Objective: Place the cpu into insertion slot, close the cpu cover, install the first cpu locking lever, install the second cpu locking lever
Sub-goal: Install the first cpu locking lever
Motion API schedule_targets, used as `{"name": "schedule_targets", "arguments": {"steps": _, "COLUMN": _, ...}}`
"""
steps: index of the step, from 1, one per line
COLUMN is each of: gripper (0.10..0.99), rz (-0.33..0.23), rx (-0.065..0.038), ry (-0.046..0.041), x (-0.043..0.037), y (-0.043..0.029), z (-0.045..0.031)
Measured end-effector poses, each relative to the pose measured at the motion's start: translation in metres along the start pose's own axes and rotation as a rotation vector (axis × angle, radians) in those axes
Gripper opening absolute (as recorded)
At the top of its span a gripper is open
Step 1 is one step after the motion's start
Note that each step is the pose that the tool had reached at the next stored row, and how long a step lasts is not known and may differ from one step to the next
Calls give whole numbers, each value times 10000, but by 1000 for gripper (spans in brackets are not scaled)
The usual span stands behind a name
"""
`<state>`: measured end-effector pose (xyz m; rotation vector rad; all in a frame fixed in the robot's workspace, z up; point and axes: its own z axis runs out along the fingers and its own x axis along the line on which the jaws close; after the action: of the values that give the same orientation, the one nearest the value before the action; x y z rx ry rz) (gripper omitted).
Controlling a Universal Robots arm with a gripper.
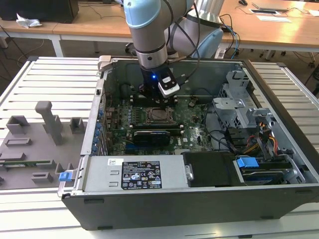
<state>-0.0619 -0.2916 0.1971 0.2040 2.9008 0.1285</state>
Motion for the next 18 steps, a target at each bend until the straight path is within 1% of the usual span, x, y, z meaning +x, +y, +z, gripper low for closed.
{"name": "schedule_targets", "arguments": {"steps": 3, "gripper": 106, "rz": 4, "rx": -21, "ry": -15, "x": -9, "y": 7, "z": -29}}
{"name": "schedule_targets", "arguments": {"steps": 5, "gripper": 106, "rz": 1, "rx": -2, "ry": -1, "x": -19, "y": 9, "z": -82}}
{"name": "schedule_targets", "arguments": {"steps": 8, "gripper": 106, "rz": 0, "rx": -2, "ry": -3, "x": -33, "y": 16, "z": -146}}
{"name": "schedule_targets", "arguments": {"steps": 10, "gripper": 106, "rz": 1, "rx": -16, "ry": -26, "x": -34, "y": 19, "z": -147}}
{"name": "schedule_targets", "arguments": {"steps": 12, "gripper": 106, "rz": 7, "rx": -62, "ry": -55, "x": -33, "y": 23, "z": -149}}
{"name": "schedule_targets", "arguments": {"steps": 16, "gripper": 106, "rz": 49, "rx": -270, "ry": -123, "x": -25, "y": 24, "z": -150}}
{"name": "schedule_targets", "arguments": {"steps": 18, "gripper": 106, "rz": 66, "rx": -351, "ry": -146, "x": -20, "y": 23, "z": -151}}
